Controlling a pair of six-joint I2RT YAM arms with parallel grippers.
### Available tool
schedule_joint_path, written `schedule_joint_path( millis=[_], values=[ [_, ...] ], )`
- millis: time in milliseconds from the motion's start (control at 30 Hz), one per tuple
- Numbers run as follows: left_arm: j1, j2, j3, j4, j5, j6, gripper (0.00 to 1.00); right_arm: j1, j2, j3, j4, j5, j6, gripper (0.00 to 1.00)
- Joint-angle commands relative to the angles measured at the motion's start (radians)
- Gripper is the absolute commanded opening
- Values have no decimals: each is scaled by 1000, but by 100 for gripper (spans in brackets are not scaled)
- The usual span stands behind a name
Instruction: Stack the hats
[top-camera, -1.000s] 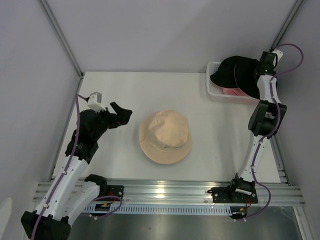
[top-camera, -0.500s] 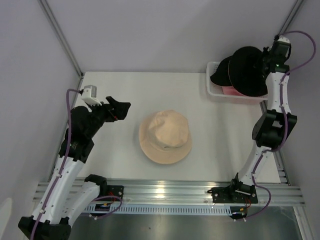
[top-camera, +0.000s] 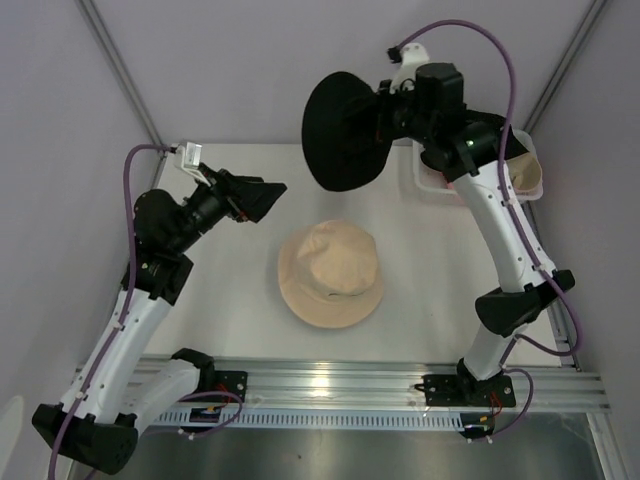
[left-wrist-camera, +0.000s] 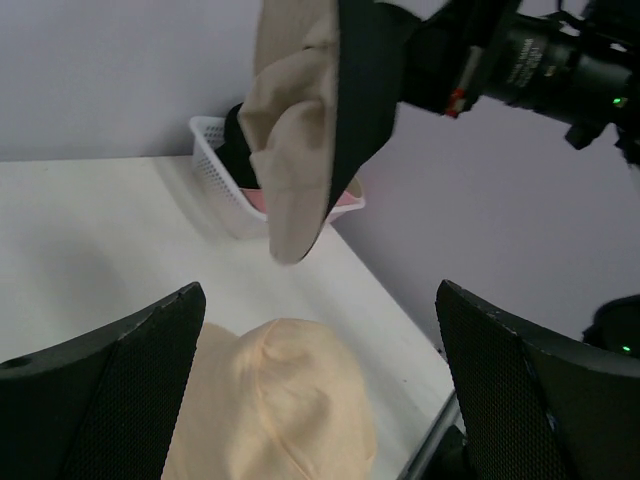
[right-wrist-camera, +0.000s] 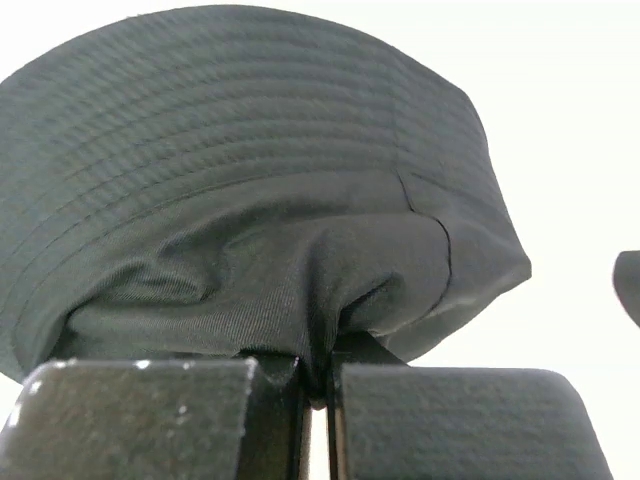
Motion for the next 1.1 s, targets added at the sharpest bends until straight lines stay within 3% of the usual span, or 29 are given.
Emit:
schedule_joint_path(
  millis=[0, 133, 333, 667, 867, 1067],
  values=[
    [-41, -107, -7, 92, 21, -40, 99, 157, 15, 147, -187, 198, -71, 0],
    [-87, -171, -14, 31, -23, 4, 99, 263, 9, 178, -277, 264, -61, 0],
    [-160, -146, -36, 9, -166, 39, 99, 403, -28, 149, -346, 358, -64, 0],
    [-248, -103, -67, 20, -424, 39, 93, 488, -143, 114, -412, 404, -33, 0],
    [-249, -108, -73, 80, -384, 38, 99, 491, -193, 126, -393, 332, -54, 0],
    [-251, -108, -30, 149, -154, -20, 92, 491, -169, 141, -430, 264, -53, 0]
  ],
)
